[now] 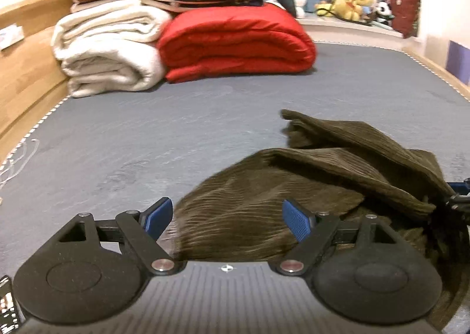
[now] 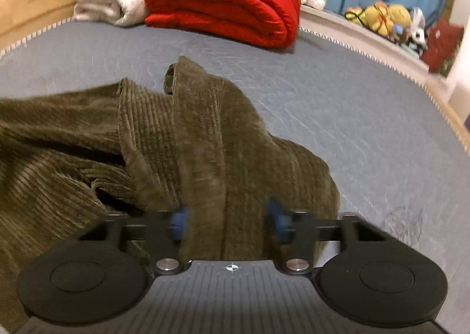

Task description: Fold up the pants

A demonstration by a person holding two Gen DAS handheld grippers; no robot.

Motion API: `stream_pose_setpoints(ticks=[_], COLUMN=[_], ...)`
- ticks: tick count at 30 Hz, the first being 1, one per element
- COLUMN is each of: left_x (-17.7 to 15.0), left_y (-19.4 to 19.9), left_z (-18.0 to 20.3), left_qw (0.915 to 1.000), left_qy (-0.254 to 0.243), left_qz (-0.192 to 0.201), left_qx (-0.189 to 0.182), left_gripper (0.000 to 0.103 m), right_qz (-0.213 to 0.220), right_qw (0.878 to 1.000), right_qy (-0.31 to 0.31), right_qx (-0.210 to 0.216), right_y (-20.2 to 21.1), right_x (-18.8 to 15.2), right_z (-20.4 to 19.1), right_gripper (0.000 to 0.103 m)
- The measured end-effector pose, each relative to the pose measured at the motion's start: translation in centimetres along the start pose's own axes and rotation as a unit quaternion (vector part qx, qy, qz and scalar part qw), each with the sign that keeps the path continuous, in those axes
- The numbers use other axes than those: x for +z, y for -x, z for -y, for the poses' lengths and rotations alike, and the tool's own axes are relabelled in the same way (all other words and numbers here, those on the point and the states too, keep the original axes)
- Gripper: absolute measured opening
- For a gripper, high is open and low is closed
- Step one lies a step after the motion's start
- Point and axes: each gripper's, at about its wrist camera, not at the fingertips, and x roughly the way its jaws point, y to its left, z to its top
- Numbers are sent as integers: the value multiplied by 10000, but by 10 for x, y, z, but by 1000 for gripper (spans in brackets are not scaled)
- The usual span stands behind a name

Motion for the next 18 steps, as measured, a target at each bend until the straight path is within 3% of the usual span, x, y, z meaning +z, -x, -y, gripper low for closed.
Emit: stream_pose_setpoints(ticks=[3, 8, 10, 12, 15, 18], left_x=[1, 1, 0, -1, -4, -4], left_y=[-11, -29, -37, -41, -47, -52], left_z=[11, 23, 27, 30, 31, 28], left_qw=[9998, 9986, 9975, 9970, 9969, 9961], left_qy=[55, 125, 179, 183, 160, 271], left_qz=[-45, -206, -331, -427, -511, -595], left_qx=[-171, -480, -597, -614, -573, -586], left_gripper=[86, 86, 86, 86, 86, 86], right_qz=[58, 25, -232, -717, -1131, -754], right_qw=[9998, 9985, 9982, 9952, 9901, 9916], right_qy=[-172, -511, -544, -465, -604, -812], right_qx=[117, 203, -2, -477, -579, -666], right_y=[19, 51, 60, 65, 71, 81], right_x=[-8, -24, -35, -52, -78, -84], right_z=[17, 55, 66, 82, 110, 123], right_gripper=[8, 6, 0, 0, 0, 4])
